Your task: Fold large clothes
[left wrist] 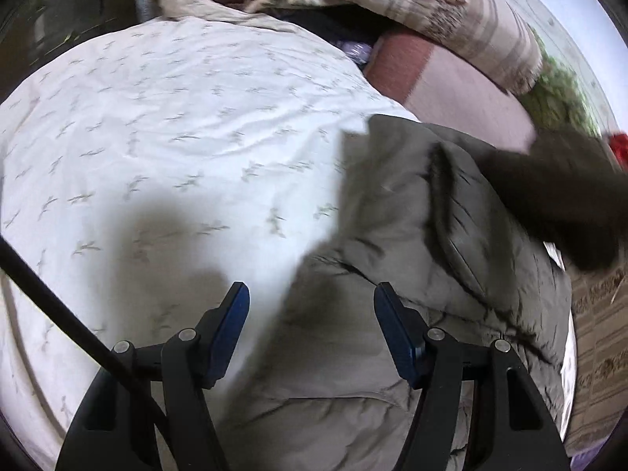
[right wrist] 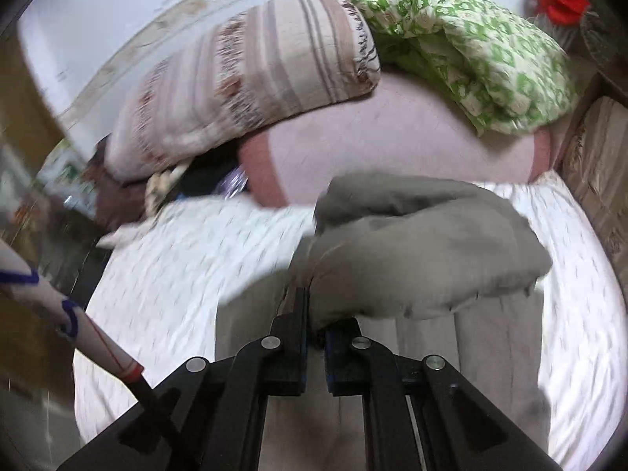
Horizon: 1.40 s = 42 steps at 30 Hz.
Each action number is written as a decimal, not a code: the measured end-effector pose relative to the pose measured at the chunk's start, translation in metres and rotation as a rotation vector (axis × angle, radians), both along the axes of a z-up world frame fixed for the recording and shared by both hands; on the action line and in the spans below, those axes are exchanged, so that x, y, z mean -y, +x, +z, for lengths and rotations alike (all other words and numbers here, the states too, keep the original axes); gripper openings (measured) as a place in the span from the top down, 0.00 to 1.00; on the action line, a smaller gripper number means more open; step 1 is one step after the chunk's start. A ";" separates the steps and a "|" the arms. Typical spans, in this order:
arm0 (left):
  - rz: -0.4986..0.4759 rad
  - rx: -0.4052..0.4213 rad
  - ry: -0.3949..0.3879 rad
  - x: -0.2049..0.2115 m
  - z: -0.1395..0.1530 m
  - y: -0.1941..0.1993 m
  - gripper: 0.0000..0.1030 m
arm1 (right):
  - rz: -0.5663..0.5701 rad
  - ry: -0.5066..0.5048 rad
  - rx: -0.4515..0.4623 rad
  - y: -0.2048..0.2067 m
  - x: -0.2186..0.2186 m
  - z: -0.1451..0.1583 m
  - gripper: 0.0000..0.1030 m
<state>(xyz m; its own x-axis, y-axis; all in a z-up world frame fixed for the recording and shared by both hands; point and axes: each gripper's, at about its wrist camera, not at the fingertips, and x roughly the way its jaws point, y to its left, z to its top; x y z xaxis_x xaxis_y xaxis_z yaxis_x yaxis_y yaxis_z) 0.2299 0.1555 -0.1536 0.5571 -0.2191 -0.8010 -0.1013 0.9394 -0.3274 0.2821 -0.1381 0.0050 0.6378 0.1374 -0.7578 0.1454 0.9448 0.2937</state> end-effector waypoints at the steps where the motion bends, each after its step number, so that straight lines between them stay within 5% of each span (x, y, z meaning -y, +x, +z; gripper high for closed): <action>1: 0.013 0.003 0.004 -0.004 0.000 0.000 0.37 | 0.012 0.000 -0.008 -0.022 -0.006 -0.007 0.93; 6: 0.052 -0.003 0.009 -0.013 -0.001 0.003 0.37 | 0.010 0.074 -0.151 -0.087 -0.024 -0.089 0.93; 14: 0.051 0.008 0.069 -0.010 0.001 0.004 0.37 | -0.061 0.070 -0.285 -0.027 -0.028 -0.183 0.90; 17: 0.056 -0.007 0.064 -0.012 -0.002 0.005 0.37 | -0.068 0.102 -0.275 -0.032 -0.023 -0.180 0.82; 20: 0.054 -0.012 0.042 -0.013 -0.001 0.005 0.37 | -0.008 0.103 -0.261 -0.053 -0.021 -0.161 0.23; 27: 0.065 0.003 0.054 -0.015 0.002 0.001 0.37 | 0.034 0.068 -0.161 -0.108 -0.004 -0.097 0.28; 33: 0.064 0.000 0.080 -0.010 0.001 0.001 0.37 | -0.120 -0.182 0.036 -0.040 0.015 -0.036 0.28; 37: 0.045 0.006 0.096 -0.005 0.001 0.002 0.37 | -0.168 -0.214 -0.015 0.026 0.012 -0.065 0.28; 42: 0.022 0.011 0.095 0.000 0.003 0.006 0.37 | -0.117 -0.169 -0.254 0.050 0.000 -0.182 0.24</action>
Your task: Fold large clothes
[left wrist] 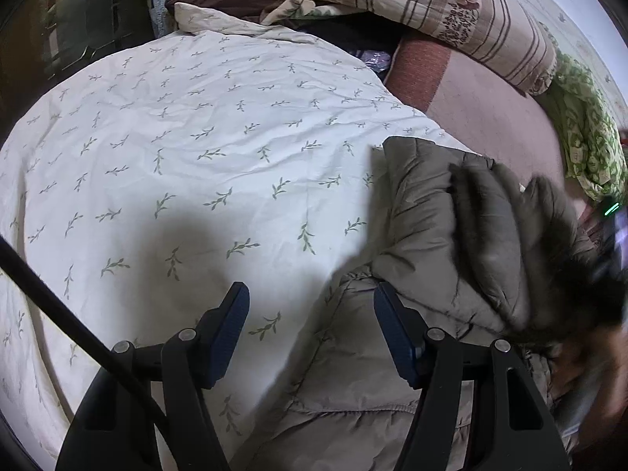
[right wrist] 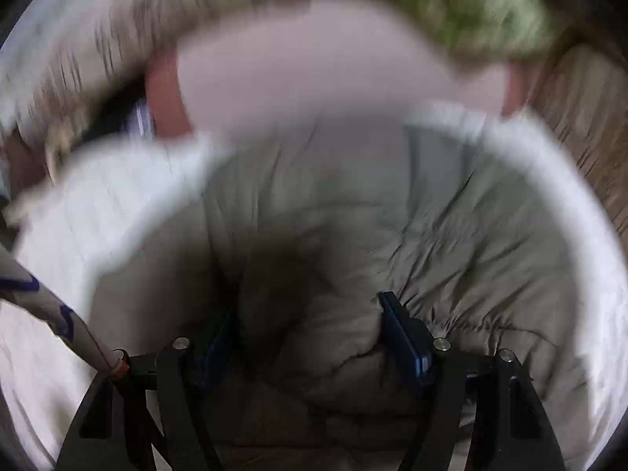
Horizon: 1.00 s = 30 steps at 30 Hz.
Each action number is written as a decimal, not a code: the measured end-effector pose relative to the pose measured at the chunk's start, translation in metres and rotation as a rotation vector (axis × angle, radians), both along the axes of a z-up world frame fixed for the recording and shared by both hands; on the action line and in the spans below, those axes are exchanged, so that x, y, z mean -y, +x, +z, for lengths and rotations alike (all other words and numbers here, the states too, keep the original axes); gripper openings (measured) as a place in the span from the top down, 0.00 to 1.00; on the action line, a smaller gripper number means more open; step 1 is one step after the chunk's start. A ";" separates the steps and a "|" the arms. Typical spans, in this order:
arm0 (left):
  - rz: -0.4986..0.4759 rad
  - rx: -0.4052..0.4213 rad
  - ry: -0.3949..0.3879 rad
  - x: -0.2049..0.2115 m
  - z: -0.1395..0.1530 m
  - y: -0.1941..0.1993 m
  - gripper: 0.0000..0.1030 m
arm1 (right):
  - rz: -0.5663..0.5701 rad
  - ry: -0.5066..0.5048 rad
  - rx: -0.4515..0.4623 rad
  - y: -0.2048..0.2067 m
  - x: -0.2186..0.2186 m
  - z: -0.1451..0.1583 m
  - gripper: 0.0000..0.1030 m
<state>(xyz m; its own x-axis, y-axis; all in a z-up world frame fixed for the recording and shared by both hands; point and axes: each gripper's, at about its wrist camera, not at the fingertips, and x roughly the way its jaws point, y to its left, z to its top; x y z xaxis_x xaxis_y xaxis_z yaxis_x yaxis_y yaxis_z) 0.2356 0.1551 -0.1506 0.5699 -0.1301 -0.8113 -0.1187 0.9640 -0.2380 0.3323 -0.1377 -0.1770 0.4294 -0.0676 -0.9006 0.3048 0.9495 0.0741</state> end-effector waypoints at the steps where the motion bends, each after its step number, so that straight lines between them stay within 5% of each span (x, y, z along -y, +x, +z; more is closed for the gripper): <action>1: 0.000 0.002 0.006 0.002 0.000 0.000 0.37 | 0.033 -0.072 0.003 -0.002 -0.011 -0.014 0.24; 3: -0.002 0.003 0.019 0.004 -0.001 0.000 0.37 | 0.044 -0.131 0.032 -0.006 -0.017 -0.013 0.23; 6: -0.006 -0.008 0.018 0.005 -0.002 0.000 0.37 | 0.024 -0.045 0.027 -0.007 -0.004 0.012 0.27; 9: 0.003 -0.006 0.016 0.004 -0.002 -0.001 0.37 | 0.012 0.035 0.177 -0.035 0.014 0.061 0.27; 12: -0.002 -0.011 0.020 0.007 -0.004 -0.001 0.37 | -0.035 -0.007 0.253 -0.062 0.035 0.085 0.26; 15: -0.019 -0.019 0.028 0.012 -0.005 -0.001 0.37 | -0.083 -0.085 0.190 -0.070 0.054 0.067 0.25; 18: -0.030 -0.015 0.043 0.015 -0.004 -0.003 0.37 | -0.065 -0.064 -0.012 -0.063 0.073 0.011 0.25; 23: -0.025 0.002 0.045 0.014 0.001 -0.007 0.37 | -0.021 -0.119 0.099 -0.106 0.051 0.046 0.25; 30: -0.061 0.008 0.085 0.034 -0.002 -0.022 0.37 | 0.079 -0.117 0.199 -0.221 0.047 0.098 0.19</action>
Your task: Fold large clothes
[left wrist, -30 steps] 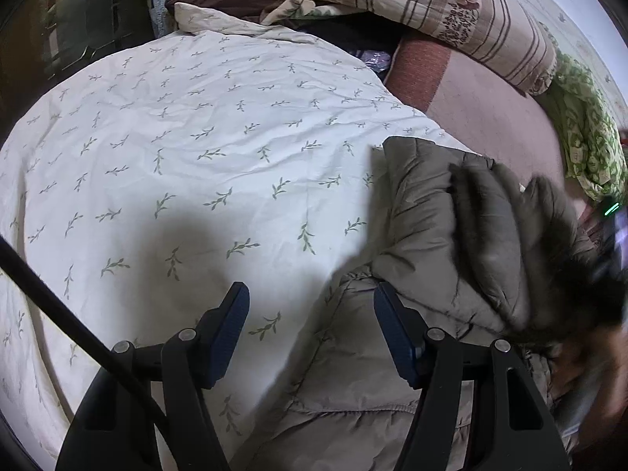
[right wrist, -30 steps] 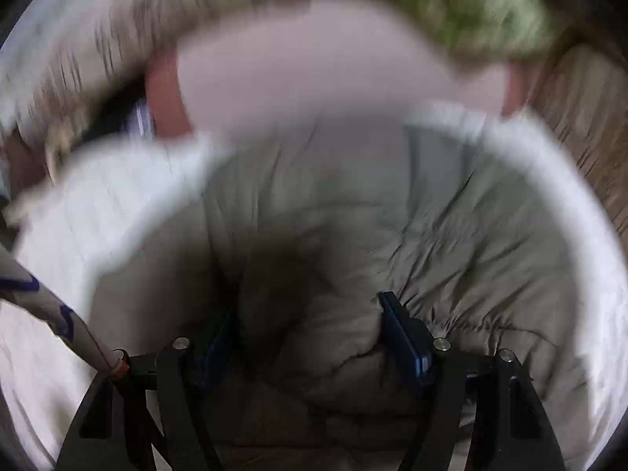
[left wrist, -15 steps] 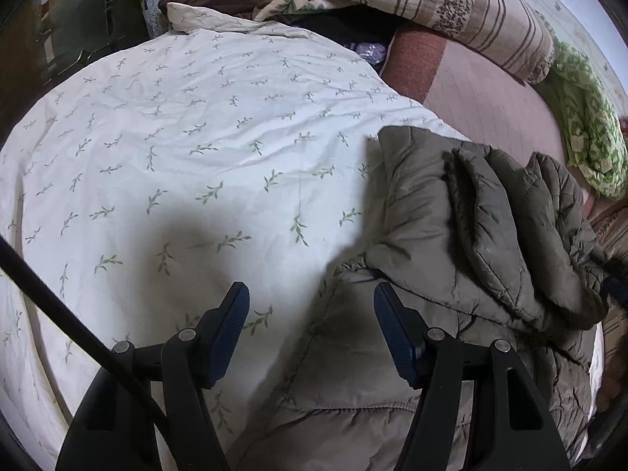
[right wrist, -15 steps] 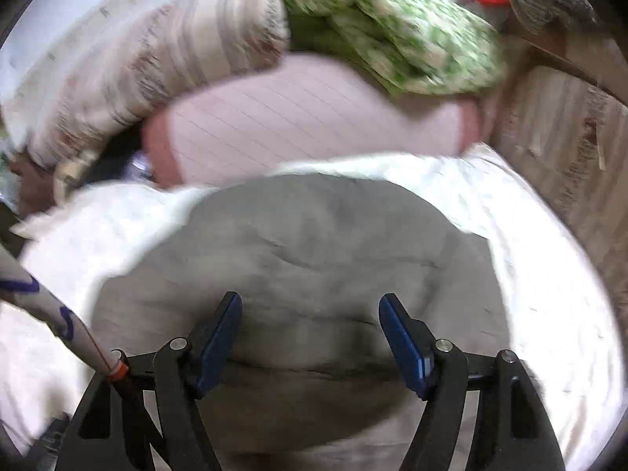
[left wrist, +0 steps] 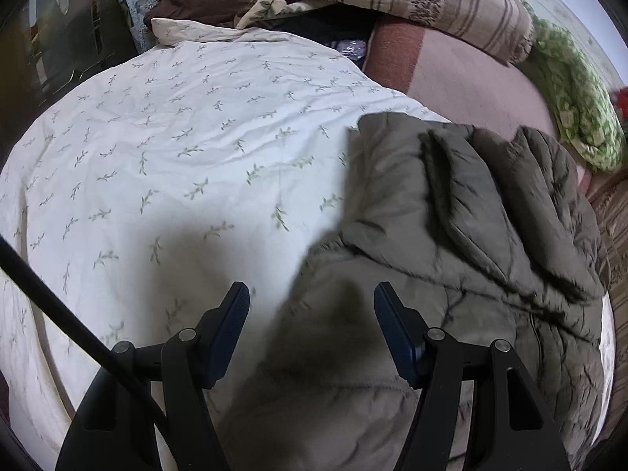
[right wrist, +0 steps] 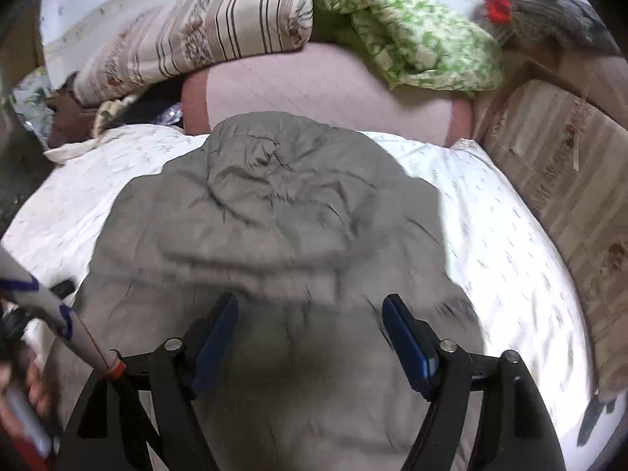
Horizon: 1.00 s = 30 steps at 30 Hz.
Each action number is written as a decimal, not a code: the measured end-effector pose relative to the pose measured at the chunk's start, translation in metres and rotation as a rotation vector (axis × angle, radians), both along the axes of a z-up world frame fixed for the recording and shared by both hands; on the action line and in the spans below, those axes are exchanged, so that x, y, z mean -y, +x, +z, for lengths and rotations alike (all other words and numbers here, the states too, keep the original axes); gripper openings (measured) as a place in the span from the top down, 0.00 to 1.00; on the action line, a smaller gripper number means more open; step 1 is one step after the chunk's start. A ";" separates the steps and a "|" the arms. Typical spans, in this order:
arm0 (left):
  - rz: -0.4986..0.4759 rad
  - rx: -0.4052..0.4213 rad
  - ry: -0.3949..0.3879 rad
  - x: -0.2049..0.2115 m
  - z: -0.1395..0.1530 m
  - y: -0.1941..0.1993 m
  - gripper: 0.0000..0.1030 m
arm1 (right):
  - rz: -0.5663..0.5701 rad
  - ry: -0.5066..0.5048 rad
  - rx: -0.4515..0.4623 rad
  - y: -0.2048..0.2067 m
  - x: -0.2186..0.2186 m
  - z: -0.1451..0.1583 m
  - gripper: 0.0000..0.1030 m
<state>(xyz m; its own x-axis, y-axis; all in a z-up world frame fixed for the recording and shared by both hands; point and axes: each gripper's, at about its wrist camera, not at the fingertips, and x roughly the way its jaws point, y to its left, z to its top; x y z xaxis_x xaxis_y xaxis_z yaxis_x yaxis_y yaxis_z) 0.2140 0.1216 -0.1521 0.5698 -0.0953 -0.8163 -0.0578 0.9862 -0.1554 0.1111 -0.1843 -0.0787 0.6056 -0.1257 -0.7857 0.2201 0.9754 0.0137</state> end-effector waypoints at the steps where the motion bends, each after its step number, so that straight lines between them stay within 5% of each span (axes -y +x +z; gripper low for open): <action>1: 0.001 0.008 0.009 0.003 0.001 -0.005 0.37 | -0.010 0.007 0.004 -0.018 0.006 0.001 0.19; 8: -0.018 0.118 0.055 0.018 0.015 -0.074 0.37 | -0.137 0.145 0.010 -0.116 0.071 -0.006 0.19; 13: -0.013 0.110 0.069 0.016 0.023 -0.133 0.37 | -0.244 0.219 0.090 -0.168 0.117 0.002 0.18; 22: 0.022 0.071 0.039 -0.023 0.051 -0.179 0.36 | -0.259 0.312 0.129 -0.182 0.169 0.009 0.18; 27: 0.015 -0.004 0.035 -0.048 0.042 -0.176 0.32 | -0.268 0.338 0.035 -0.168 0.210 -0.035 0.19; 30: 0.003 -0.048 0.012 -0.062 0.031 -0.167 0.32 | -0.261 0.445 -0.033 -0.159 0.226 -0.071 0.24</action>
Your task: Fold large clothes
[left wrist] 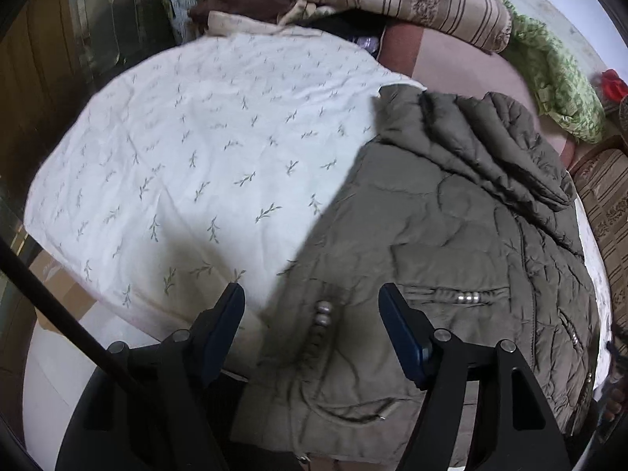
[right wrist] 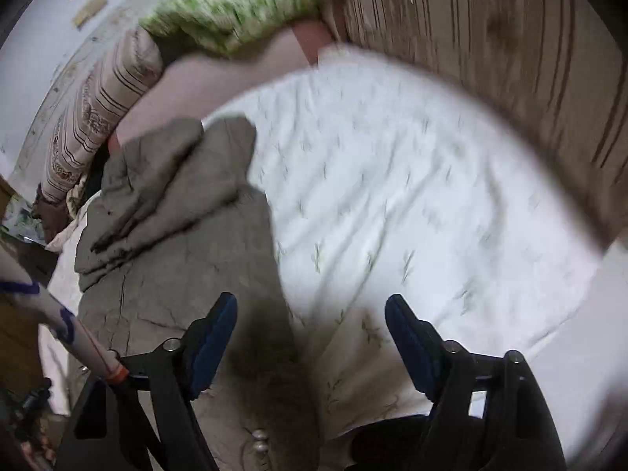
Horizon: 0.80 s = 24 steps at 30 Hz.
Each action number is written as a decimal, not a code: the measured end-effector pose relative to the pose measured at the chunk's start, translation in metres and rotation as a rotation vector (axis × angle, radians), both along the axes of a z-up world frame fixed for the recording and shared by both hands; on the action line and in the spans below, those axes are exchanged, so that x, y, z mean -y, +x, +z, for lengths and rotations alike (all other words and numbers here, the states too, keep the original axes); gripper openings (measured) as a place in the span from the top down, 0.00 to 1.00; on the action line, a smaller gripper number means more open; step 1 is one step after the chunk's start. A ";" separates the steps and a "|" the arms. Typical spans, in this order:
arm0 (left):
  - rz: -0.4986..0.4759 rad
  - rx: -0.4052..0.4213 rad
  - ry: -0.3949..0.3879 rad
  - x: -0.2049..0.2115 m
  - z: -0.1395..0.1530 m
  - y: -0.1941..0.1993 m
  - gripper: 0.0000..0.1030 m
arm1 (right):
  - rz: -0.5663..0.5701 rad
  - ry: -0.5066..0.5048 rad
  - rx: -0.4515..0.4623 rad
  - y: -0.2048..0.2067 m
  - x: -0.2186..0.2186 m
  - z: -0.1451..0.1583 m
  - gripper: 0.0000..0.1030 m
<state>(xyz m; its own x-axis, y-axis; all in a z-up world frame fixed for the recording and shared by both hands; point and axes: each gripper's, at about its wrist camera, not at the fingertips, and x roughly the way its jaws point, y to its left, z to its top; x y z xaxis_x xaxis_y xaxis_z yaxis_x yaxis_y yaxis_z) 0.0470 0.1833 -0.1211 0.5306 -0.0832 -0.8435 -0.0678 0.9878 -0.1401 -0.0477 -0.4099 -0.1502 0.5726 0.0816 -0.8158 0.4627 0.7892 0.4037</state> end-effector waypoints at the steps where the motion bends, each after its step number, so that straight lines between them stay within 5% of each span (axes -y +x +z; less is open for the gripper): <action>1: -0.007 -0.013 -0.010 -0.003 -0.003 0.004 0.32 | 0.009 0.068 0.004 0.002 0.004 -0.011 0.24; 6: -0.018 -0.097 -0.151 -0.020 -0.022 0.033 0.32 | 0.037 0.275 0.066 0.008 0.001 -0.043 0.24; 12: -0.045 -0.180 -0.325 -0.026 -0.047 0.071 0.32 | 0.092 0.382 0.053 0.027 -0.009 -0.063 0.24; 14: -0.066 -0.239 -0.330 -0.021 -0.062 0.082 0.32 | 0.103 0.381 0.052 0.029 -0.012 -0.062 0.24; 17: -0.106 -0.222 -0.287 -0.012 -0.059 0.079 0.32 | 0.137 0.474 0.064 0.026 -0.014 -0.065 0.24; 20: -0.194 -0.232 -0.418 -0.007 -0.056 0.063 0.32 | 0.141 0.557 0.080 0.017 -0.017 -0.067 0.24; 24: -0.214 -0.216 -0.455 -0.007 -0.053 0.039 0.32 | 0.158 0.661 0.104 0.001 -0.020 -0.064 0.24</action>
<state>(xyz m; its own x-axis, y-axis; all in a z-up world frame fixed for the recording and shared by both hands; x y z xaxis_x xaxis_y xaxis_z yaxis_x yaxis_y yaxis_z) 0.0863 0.1905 -0.1745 0.2807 -0.5524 -0.7849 0.0536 0.8255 -0.5618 -0.0468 -0.3896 -0.2147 0.5856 0.6324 -0.5072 0.2946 0.4168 0.8599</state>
